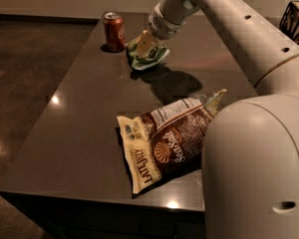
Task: Move green jalapeno chip bag near coke can
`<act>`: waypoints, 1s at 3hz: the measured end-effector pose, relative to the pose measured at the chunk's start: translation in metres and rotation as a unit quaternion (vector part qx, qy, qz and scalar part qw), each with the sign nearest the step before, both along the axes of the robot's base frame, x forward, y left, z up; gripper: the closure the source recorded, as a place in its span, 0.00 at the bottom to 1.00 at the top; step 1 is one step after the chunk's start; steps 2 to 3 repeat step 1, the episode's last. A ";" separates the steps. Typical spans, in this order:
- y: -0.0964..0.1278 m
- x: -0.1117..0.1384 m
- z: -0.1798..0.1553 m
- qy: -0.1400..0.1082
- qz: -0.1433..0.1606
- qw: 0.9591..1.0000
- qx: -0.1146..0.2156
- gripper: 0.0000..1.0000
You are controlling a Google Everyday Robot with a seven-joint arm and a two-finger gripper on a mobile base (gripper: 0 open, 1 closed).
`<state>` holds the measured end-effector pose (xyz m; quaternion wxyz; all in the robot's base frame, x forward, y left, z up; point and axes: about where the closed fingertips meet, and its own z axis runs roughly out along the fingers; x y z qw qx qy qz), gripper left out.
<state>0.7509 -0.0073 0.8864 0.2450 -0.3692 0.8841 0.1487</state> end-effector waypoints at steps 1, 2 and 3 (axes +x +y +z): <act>0.002 0.000 -0.003 0.002 0.001 1.000 0.000 0.00; 0.002 0.000 -0.003 0.002 0.001 1.000 0.000 0.00; 0.002 0.000 -0.003 0.002 0.001 1.000 0.000 0.00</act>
Offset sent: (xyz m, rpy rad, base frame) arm 0.0000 0.0000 0.0000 0.0000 0.0000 0.0000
